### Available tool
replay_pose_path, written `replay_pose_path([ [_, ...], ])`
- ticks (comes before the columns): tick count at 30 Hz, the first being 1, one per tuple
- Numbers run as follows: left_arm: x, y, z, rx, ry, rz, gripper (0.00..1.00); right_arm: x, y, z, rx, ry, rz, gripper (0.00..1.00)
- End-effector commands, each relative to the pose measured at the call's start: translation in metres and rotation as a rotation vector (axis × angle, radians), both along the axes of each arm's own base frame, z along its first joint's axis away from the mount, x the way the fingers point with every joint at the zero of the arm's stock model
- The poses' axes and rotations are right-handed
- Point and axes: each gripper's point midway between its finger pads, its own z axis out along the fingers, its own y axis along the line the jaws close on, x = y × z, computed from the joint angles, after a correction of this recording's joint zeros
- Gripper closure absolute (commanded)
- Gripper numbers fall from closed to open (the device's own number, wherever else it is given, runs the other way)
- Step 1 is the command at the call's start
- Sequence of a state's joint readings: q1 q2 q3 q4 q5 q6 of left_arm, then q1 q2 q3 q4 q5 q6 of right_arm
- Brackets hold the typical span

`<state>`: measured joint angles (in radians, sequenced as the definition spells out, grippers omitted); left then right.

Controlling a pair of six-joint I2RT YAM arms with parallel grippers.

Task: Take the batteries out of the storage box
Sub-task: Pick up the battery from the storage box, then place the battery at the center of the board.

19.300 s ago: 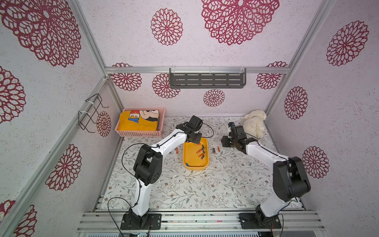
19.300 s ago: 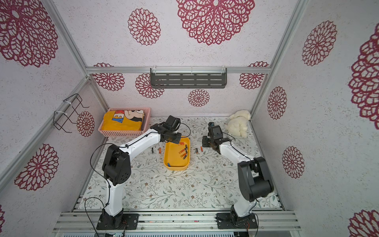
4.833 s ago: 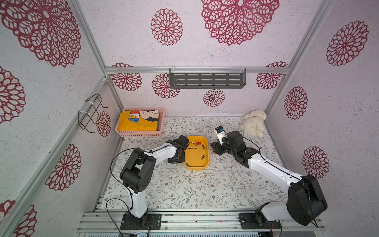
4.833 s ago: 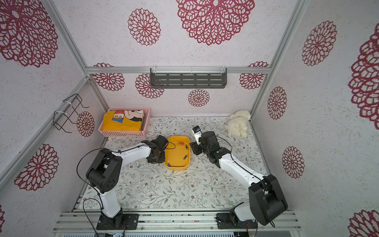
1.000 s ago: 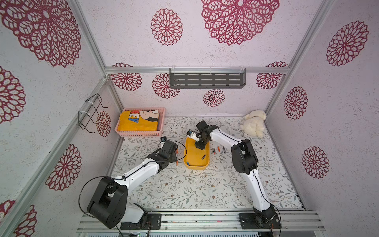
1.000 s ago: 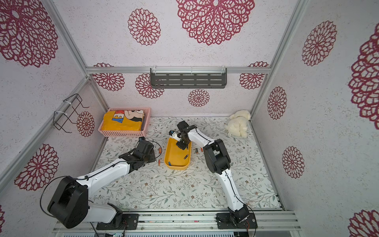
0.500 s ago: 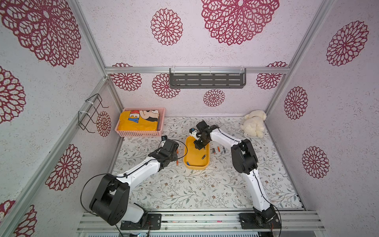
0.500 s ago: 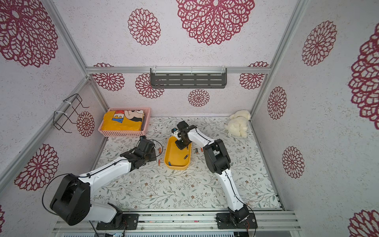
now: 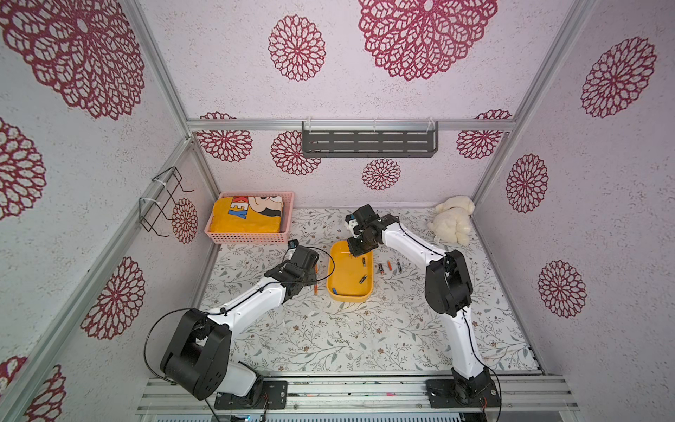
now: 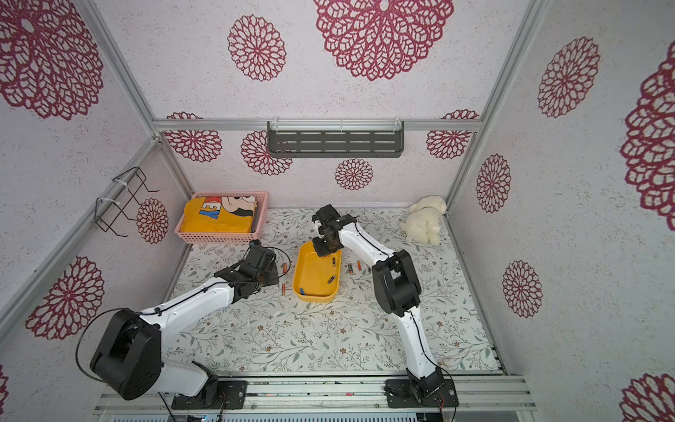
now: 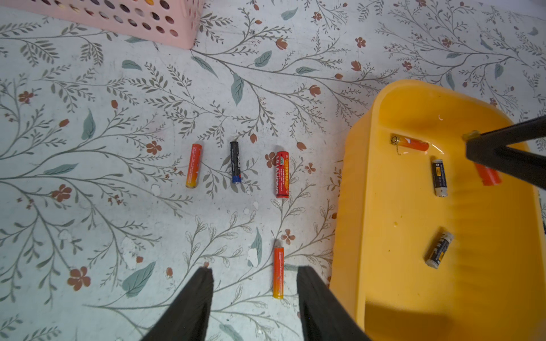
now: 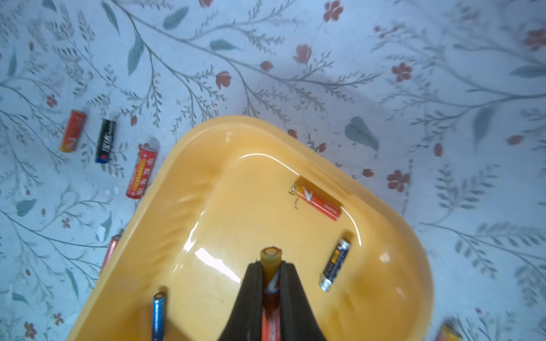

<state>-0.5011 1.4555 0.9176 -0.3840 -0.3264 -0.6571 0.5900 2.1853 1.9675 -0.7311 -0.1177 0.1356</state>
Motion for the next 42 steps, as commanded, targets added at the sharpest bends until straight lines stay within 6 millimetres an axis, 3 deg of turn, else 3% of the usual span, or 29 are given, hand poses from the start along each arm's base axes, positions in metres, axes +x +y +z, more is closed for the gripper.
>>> replay_pose_path([
  [1,0.003,0.001,0.006,0.013,-0.003,-0.004,0.51,-0.003,-0.018,0.050,0.023,-0.075,-0.105,0.92],
  [5,0.002,0.002,0.008,0.015,-0.005,-0.005,0.51,-0.016,-0.048,0.065,0.015,-0.120,-0.197,0.90],
  [7,0.002,0.003,0.008,0.018,-0.008,-0.004,0.51,-0.028,-0.062,0.060,0.019,-0.111,-0.224,0.91],
  [13,0.005,0.002,0.007,0.032,-0.004,-0.010,0.50,-0.070,-0.090,0.024,0.049,-0.056,-0.323,0.93],
  [19,0.008,0.000,0.000,0.031,0.020,-0.011,0.50,-0.096,-0.101,-0.015,0.092,0.002,-0.402,0.93],
  [27,0.010,-0.002,0.004,0.030,0.017,-0.011,0.50,-0.104,-0.112,-0.057,0.031,0.036,-0.432,0.93],
  [42,0.011,0.000,0.017,0.045,0.014,-0.001,0.50,-0.104,-0.125,-0.091,-0.073,0.043,-0.442,0.92],
])
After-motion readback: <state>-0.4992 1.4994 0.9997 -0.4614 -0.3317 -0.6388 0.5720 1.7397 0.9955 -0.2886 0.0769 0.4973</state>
